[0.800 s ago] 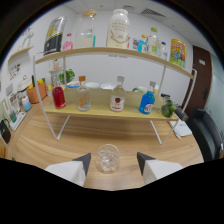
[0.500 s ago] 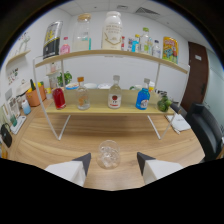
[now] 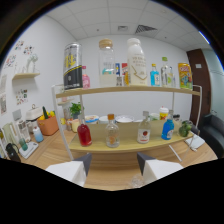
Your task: Make me a cup of Mount Fuji.
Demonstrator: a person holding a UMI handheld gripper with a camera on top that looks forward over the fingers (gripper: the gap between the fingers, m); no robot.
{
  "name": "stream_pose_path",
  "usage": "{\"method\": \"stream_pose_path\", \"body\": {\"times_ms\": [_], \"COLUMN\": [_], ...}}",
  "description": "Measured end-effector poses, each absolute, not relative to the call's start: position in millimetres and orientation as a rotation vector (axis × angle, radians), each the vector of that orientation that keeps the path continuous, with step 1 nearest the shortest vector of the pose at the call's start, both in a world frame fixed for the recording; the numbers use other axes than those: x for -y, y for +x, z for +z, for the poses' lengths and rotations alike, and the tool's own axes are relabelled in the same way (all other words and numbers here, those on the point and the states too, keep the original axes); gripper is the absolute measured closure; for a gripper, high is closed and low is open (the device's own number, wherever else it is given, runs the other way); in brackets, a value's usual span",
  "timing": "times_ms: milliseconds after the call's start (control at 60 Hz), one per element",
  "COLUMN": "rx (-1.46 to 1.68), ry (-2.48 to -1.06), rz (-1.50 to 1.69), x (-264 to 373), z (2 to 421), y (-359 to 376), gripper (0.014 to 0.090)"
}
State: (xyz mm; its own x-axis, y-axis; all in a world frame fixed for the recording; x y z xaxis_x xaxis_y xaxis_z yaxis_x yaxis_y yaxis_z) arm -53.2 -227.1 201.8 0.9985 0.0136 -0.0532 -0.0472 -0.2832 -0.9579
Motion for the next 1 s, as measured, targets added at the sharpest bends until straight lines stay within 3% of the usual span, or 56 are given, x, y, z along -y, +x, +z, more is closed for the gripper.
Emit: {"method": "stream_pose_path", "body": {"times_ms": [167,233,333,417,500,717,1000], "rx": [0.001,0.009,0.011,-0.001,-0.005,0.006,0.006], "ry": [-1.8,-1.792,-1.802,-1.831,-1.836,-1.826,-1.772], "rz": [0.03,0.008,-0.005,-0.024,-0.013,-0.024,0.033], "x": [165.7,143.0,117.5,104.9,101.4,103.5,146.3], "z": [209.8,205.9,196.5,183.4,179.7,182.9,223.5], "y": [-61.7,-61.3,-59.7,-55.9,-55.8,-56.0,-69.6], "gripper": [0.0202,0.024,0.0363,0.0545,0.0675,0.069,0.0693]}}
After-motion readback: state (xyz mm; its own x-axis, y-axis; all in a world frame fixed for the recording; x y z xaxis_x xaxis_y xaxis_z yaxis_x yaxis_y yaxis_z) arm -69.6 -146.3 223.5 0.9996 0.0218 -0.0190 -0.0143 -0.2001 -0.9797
